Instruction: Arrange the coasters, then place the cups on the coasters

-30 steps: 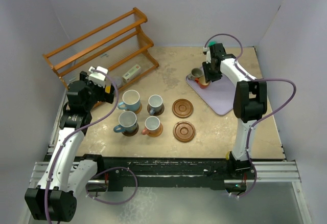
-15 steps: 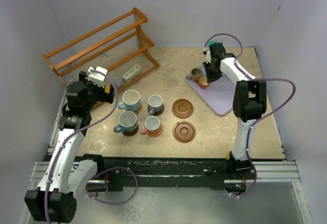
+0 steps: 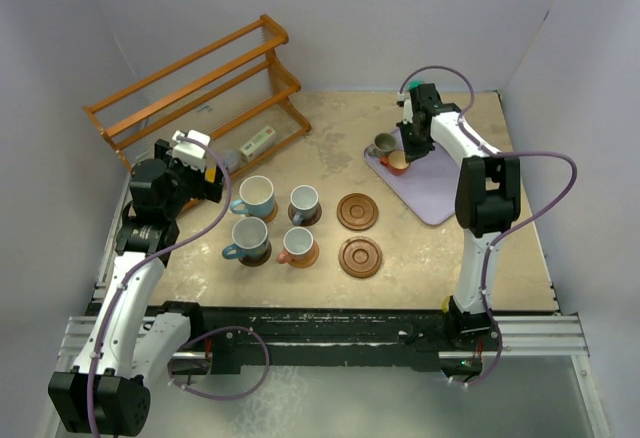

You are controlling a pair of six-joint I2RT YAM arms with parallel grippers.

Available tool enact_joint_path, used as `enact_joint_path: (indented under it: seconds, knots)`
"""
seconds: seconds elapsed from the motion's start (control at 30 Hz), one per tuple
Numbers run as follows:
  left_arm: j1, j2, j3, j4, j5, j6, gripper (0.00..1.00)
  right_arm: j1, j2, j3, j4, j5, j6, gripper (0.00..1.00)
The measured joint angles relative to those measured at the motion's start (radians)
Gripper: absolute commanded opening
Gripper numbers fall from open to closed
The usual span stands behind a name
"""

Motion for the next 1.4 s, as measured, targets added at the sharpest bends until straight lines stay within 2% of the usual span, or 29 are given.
enact_joint_path:
  seconds: [0.23, 0.57, 0.73, 1.1, 1.4]
  knots:
    - [0.000, -0.008, 0.000, 0.000, -0.002, 0.000, 0.99, 0.000, -0.040, -0.021, -0.017, -0.013, -0.010, 0.00]
    - [0.000, -0.009, -0.005, 0.007, -0.024, 0.008, 0.99, 0.006, -0.302, -0.126, -0.053, -0.077, -0.051, 0.00]
    - [0.000, -0.006, -0.016, 0.007, -0.032, 0.008, 0.99, 0.045, -0.367, -0.199, -0.056, -0.121, -0.056, 0.00]
    - [0.000, -0.006, -0.016, 0.009, -0.047, 0.008, 0.99, 0.242, -0.384, -0.340, -0.054, -0.158, -0.061, 0.00]
    - [0.000, -0.006, -0.016, 0.014, -0.050, 0.009, 0.99, 0.272, -0.308, -0.332, -0.032, -0.220, -0.064, 0.00]
